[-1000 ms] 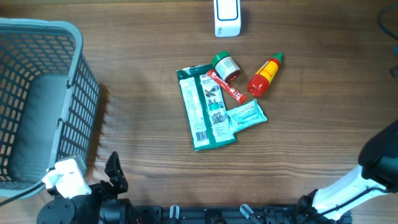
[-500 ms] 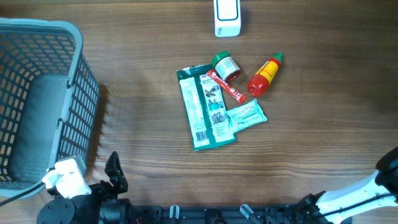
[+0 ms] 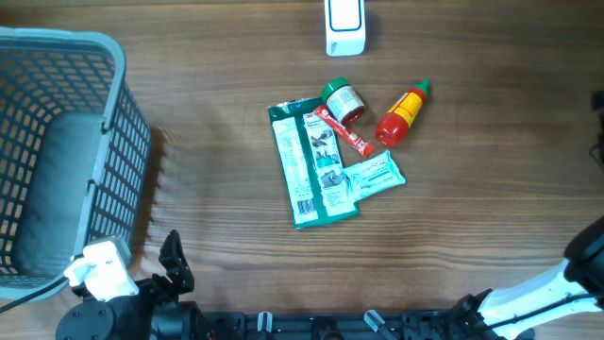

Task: Scan the item barcode
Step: 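Reach the right gripper to the red sriracha bottle and grasp it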

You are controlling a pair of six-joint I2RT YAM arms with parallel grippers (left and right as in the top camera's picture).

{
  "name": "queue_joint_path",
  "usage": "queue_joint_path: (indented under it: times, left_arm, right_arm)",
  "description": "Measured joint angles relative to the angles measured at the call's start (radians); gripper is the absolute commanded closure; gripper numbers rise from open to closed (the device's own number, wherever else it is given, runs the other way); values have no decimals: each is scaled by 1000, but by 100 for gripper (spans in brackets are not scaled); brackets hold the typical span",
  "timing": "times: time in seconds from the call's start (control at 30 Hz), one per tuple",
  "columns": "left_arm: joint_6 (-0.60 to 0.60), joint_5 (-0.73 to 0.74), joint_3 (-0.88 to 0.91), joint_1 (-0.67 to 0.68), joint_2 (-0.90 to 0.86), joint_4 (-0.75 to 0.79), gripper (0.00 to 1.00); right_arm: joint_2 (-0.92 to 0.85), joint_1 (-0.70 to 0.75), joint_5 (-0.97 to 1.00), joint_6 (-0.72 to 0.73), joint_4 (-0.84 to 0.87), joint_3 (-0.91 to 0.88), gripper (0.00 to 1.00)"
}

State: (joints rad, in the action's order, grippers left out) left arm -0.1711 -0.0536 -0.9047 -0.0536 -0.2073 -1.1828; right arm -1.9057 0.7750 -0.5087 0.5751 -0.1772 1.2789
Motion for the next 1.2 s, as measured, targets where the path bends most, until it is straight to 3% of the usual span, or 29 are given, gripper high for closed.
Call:
queue_joint_path:
  times: [0.23,0.47,0.57,0.8,1.2]
  left_arm:
    - [0,0,0,0,0,0,0]
    - [0,0,0,0,0,0,0]
    - [0,0,0,0,0,0,0]
    - [0,0,0,0,0,0,0]
    - [0,0,0,0,0,0,0]
  right_arm:
    - [25,-309,-134,72,-54,9,0]
    - [25,-686,-8,76,-174,11,0]
    - [25,-782,86,76,-193,11,0]
    - [25,-916,403,79,-336,11,4]
    - [-61,-1015,635,79,-341,12,9]
